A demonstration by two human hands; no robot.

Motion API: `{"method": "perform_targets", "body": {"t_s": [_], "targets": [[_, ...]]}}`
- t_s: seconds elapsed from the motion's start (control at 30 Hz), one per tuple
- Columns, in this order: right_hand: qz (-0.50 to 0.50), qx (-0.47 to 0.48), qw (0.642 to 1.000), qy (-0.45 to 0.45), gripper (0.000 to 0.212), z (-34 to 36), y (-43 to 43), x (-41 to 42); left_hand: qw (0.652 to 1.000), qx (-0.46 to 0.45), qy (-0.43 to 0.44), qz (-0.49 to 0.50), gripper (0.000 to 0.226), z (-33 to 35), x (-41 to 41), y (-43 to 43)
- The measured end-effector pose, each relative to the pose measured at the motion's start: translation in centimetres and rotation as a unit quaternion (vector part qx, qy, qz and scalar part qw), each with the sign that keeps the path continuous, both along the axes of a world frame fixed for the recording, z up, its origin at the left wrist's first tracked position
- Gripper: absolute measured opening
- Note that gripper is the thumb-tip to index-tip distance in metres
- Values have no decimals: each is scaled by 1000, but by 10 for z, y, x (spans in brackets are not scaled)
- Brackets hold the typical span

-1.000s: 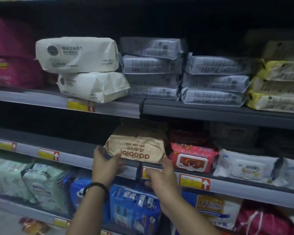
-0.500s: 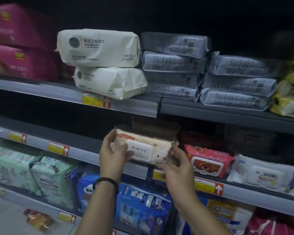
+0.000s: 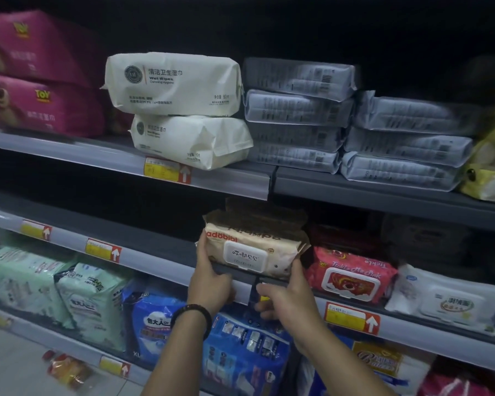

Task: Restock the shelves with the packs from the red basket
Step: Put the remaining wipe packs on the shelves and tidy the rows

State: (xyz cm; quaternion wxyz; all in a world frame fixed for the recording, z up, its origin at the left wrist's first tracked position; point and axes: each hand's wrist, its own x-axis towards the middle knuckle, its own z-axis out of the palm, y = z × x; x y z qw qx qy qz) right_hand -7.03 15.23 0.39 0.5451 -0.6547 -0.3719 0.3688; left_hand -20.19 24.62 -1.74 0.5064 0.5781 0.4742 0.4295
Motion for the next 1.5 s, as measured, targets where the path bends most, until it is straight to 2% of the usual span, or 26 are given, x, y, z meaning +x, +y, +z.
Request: {"method": "perform_targets", "body": {"t_s": [0.17, 0.37, 0.53, 0.6, 0.73, 0.8, 0.9, 0.97, 1.07, 1.17, 1.23, 1.3, 1.4, 1.5], "targets": [[8, -24, 1000, -8, 89, -1, -7, -2, 998, 43, 36, 18, 110, 0, 3, 0], [26, -35, 999, -14, 94, -1, -9, 3, 998, 61, 4, 21, 106, -5, 4, 5], [60, -48, 997, 14, 82, 12, -20, 15, 997, 40, -61, 20, 100, -5, -1, 8], [70, -55, 996, -1, 77, 18, -23, 16, 996, 36, -78, 20, 95, -4, -1, 6], [81, -104, 990, -54, 65, 33, -22, 19, 997, 54, -50, -2, 99, -4, -7, 6], [64, -128, 986, -89, 50, 43, -24, 20, 998, 53, -41, 14, 90, -1, -15, 4], [58, -137, 974, -170, 33, 57, -34, 18, 994, 62, -44, 81, 64, 8, -25, -3], [74, -116, 962, -235, 36, 71, -44, 11, 989, 110, -42, 93, 53, 22, -31, -15], [97, -54, 933, -341, 45, 105, -61, -5, 970, 222, -43, 87, 52, 66, -42, -38], [104, 49, 898, -425, 48, 152, -67, -26, 919, 375, -9, 118, 49, 126, -63, -47], [106, 86, 873, -469, 57, 180, -59, -42, 892, 424, 82, 135, 52, 155, -78, -37], [116, 85, 868, -475, 72, 200, -44, -58, 892, 408, 149, 128, 61, 173, -92, -25], [106, 68, 907, -402, 77, 213, -10, -75, 910, 359, 162, 128, 81, 198, -109, -8], [58, 86, 932, -348, 60, 218, 20, -84, 916, 318, 200, 142, 99, 222, -118, 15]]}}
